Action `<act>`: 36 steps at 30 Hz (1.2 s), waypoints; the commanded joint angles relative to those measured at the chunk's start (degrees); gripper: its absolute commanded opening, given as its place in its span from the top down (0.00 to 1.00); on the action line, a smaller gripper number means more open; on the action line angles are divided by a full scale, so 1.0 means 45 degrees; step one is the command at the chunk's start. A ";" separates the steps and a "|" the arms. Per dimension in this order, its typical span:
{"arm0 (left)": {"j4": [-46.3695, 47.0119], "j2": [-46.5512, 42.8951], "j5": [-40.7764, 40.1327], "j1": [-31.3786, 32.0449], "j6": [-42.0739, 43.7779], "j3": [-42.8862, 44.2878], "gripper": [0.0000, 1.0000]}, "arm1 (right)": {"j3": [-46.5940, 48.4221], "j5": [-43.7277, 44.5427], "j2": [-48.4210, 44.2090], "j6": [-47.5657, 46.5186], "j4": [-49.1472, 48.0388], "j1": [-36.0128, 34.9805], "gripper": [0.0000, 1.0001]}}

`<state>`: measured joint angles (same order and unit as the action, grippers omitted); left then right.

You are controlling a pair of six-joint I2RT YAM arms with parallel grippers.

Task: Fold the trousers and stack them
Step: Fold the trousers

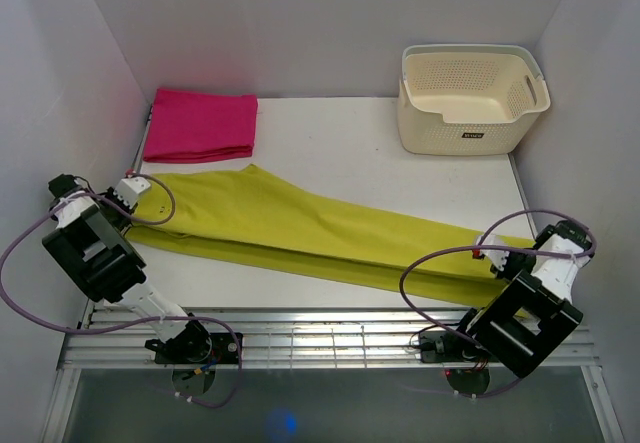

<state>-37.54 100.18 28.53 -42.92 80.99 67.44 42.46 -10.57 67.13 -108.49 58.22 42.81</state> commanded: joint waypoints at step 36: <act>-0.6011 -0.4135 0.3070 -0.0679 0.0947 0.1926 0.02 | 0.4174 -0.0500 0.1215 0.0418 0.0456 -0.0860 0.20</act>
<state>-55.09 88.29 31.09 -46.39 82.26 71.99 56.40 -8.78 75.37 -103.39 53.08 38.68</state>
